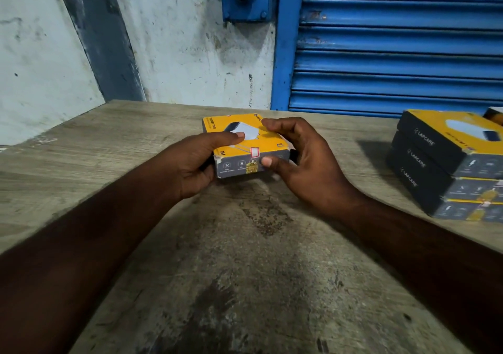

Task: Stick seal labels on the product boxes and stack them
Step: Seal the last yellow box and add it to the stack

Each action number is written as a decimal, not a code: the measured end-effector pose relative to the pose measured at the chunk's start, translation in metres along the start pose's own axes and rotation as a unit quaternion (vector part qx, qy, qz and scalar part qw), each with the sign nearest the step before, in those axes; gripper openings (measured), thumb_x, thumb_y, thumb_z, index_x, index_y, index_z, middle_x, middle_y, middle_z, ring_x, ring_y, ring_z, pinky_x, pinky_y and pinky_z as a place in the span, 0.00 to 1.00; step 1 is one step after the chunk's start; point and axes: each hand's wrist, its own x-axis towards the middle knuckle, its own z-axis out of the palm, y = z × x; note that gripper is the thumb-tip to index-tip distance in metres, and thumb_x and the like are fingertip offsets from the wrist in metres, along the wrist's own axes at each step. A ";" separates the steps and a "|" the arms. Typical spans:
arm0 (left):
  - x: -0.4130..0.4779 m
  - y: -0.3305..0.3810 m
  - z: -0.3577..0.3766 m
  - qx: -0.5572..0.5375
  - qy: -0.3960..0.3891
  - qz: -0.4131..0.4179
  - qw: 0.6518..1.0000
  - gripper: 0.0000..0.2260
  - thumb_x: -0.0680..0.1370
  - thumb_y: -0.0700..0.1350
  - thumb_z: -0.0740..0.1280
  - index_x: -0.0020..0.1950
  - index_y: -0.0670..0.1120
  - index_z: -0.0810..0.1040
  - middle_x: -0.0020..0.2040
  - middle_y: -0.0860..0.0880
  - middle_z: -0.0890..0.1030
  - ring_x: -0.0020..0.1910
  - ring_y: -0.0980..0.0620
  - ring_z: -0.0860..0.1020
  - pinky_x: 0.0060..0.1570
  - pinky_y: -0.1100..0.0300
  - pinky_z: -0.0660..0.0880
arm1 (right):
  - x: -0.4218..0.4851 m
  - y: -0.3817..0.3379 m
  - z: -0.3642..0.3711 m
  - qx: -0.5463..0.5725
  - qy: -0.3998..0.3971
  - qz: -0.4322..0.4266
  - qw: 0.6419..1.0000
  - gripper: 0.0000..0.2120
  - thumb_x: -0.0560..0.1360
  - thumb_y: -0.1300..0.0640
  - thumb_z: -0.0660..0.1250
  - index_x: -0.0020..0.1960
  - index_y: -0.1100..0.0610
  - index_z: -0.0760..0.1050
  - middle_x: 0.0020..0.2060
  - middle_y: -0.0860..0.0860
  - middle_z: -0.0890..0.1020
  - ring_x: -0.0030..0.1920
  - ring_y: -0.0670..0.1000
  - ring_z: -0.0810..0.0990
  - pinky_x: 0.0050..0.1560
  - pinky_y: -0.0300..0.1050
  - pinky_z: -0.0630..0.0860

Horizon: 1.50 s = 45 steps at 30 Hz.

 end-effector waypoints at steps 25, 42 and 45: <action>-0.005 -0.003 0.006 0.011 -0.008 0.081 0.997 0.15 0.82 0.45 0.64 0.66 0.40 0.78 0.59 0.41 0.84 0.57 0.43 0.83 0.53 0.53 0.82 | -0.003 -0.010 0.005 0.019 0.021 0.036 0.999 0.33 0.72 0.57 0.78 0.71 0.51 0.67 0.59 0.42 0.81 0.57 0.39 0.82 0.58 0.40 0.80; -0.015 -0.008 0.005 0.430 0.012 0.329 0.841 0.31 0.70 0.62 0.72 0.70 0.55 0.70 0.57 0.62 0.82 0.54 0.68 0.79 0.51 0.73 0.73 | 0.003 -0.010 -0.007 -0.016 0.044 0.008 0.999 0.28 0.72 0.58 0.78 0.69 0.53 0.74 0.56 0.45 0.84 0.55 0.44 0.84 0.54 0.39 0.79; -0.017 -0.009 0.006 0.435 0.049 0.361 0.824 0.32 0.67 0.62 0.72 0.69 0.55 0.69 0.50 0.65 0.82 0.48 0.73 0.79 0.43 0.78 0.70 | 0.004 -0.010 -0.003 -0.028 0.048 0.009 0.998 0.39 0.67 0.49 0.78 0.75 0.54 0.68 0.62 0.46 0.82 0.59 0.44 0.82 0.60 0.45 0.80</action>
